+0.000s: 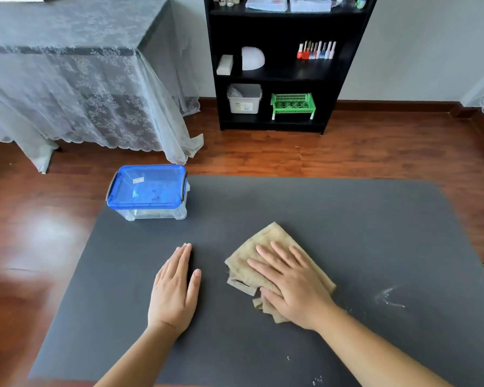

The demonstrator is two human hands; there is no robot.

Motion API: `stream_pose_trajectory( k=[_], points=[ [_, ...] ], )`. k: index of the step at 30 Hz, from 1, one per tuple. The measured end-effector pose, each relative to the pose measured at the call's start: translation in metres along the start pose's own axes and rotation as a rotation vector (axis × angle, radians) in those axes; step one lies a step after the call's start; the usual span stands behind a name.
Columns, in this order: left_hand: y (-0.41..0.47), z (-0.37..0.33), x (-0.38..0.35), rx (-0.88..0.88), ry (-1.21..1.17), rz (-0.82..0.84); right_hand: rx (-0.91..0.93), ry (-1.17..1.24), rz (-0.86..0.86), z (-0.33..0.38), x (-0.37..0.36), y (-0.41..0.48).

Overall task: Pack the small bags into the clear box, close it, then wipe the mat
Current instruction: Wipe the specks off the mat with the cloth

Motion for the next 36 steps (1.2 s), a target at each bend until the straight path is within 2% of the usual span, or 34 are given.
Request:
stream_pose_trajectory(
  k=[2, 6, 8, 10, 12, 16, 18, 20, 22, 25, 27, 29, 30, 31, 34, 36],
  points=[
    [-0.006, 0.014, 0.011, -0.046, 0.104, 0.044, -0.147, 0.030, 0.006, -0.039, -0.001, -0.021],
    [-0.007, 0.027, 0.019, -0.052, 0.181, 0.044, -0.655, 0.009, 0.127, -0.105, 0.006, 0.010],
    [-0.006, 0.029, 0.018, -0.057, 0.189, 0.041, -0.734, -0.005, 0.169, -0.096, 0.009, 0.045],
    [-0.006, 0.030, 0.017, -0.058, 0.182, 0.041, -0.651, 0.001, 0.159, -0.061, 0.010, 0.072],
    [-0.007, 0.031, 0.017, -0.057, 0.170, 0.046, -0.483, -0.007, 0.115, -0.007, 0.007, 0.079],
    [-0.008, 0.030, 0.020, -0.055, 0.144, 0.045, -0.099, 0.000, -0.013, 0.090, 0.003, 0.020],
    [-0.007, 0.030, 0.020, -0.048, 0.148, 0.053, 0.059, 0.023, -0.011, 0.090, -0.003, -0.020],
    [-0.007, 0.030, 0.019, -0.042, 0.162, 0.062, 0.076, 0.039, -0.013, 0.052, -0.002, -0.046],
    [-0.008, 0.030, 0.019, -0.045, 0.176, 0.064, -0.087, 0.030, -0.003, -0.001, 0.001, -0.060],
    [-0.007, 0.029, 0.019, -0.052, 0.188, 0.060, -0.536, -0.071, 0.054, -0.071, -0.001, -0.058],
    [-0.007, 0.029, 0.018, -0.052, 0.190, 0.058, -0.853, -0.088, 0.122, -0.076, 0.000, -0.040],
    [-0.007, 0.029, 0.017, -0.049, 0.195, 0.061, -1.028, 0.061, 0.132, -0.049, 0.005, -0.014],
    [-0.007, 0.029, 0.017, -0.048, 0.195, 0.063, -0.986, 0.091, 0.132, -0.026, 0.004, -0.003],
    [-0.007, 0.029, 0.018, -0.047, 0.193, 0.064, -0.863, 0.079, 0.121, 0.000, 0.002, 0.005],
    [-0.007, 0.029, 0.018, -0.047, 0.172, 0.066, -0.342, -0.006, 0.033, 0.091, 0.003, -0.001],
    [-0.008, 0.028, 0.019, -0.049, 0.156, 0.067, -0.015, -0.013, -0.019, 0.126, 0.002, -0.026]
  ],
)
Point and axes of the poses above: each hand's wrist, its own y-axis towards the middle knuckle, its own x-axis out of the back of the hand, z = x × y, the point moved 3 cm from there along y, towards the middle knuckle, and after that the axes turned 15 degrees about -y, right-handed, at the moved point
